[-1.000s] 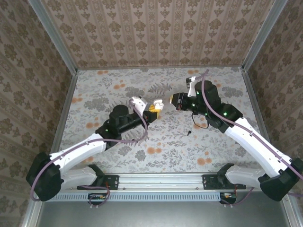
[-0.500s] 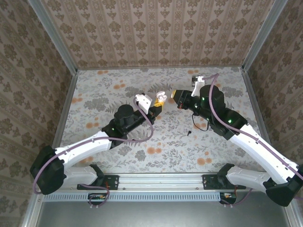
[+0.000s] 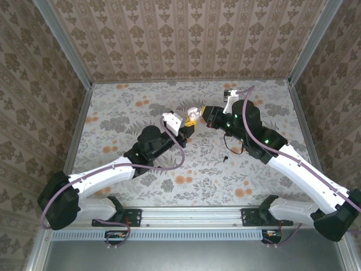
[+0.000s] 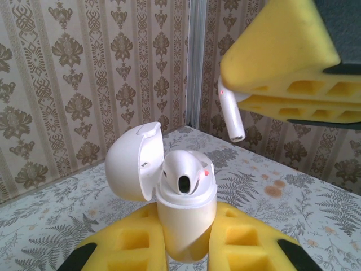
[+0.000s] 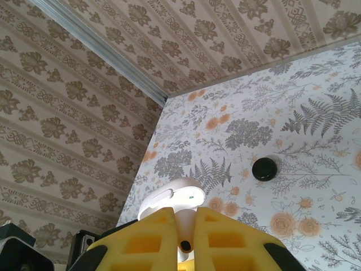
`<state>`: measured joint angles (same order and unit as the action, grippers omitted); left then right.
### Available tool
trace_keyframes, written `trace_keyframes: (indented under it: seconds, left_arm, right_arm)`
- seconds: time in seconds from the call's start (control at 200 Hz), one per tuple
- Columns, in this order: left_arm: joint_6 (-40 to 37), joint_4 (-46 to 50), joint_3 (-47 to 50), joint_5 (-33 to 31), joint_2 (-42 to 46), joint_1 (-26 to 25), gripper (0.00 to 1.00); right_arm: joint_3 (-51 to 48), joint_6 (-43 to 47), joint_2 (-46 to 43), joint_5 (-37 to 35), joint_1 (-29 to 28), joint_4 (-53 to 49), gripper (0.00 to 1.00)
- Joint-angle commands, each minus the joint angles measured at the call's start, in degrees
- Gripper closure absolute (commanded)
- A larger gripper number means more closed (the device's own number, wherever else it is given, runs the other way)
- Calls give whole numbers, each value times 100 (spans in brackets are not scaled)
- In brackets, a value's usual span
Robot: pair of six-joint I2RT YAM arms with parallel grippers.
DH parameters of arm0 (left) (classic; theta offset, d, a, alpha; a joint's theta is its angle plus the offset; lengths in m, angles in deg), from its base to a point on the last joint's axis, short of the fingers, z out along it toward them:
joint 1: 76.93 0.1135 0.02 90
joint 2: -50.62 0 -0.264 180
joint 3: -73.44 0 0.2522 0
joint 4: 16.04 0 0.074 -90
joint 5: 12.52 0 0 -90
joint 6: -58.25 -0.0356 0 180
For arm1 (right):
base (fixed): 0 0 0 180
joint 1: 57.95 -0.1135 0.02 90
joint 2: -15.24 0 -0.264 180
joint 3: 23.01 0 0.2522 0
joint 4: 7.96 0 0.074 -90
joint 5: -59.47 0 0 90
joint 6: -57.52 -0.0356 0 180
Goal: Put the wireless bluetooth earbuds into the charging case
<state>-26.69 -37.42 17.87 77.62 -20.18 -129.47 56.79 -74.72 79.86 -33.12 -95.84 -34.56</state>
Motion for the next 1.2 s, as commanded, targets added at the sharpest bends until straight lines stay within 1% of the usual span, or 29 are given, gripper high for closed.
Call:
trace_keyframes:
  seconds: [0.0,0.465,0.945,1.195]
  left_arm:
    - [-24,-283,-171,-19,-56,-65,100]
    - [-21,-278,-169,-23,-12,-103,100]
    - [-9,-276,-173,-41,4,-134,100]
    - [11,-300,-154,-89,49,-148,100]
  right_arm:
    - [-21,-3,98,48,-42,185,89]
    - [-25,47,191,32,-59,178,90]
    - [-413,317,38,-126,-131,221,91]
    - [-553,514,-41,77,-248,356,91]
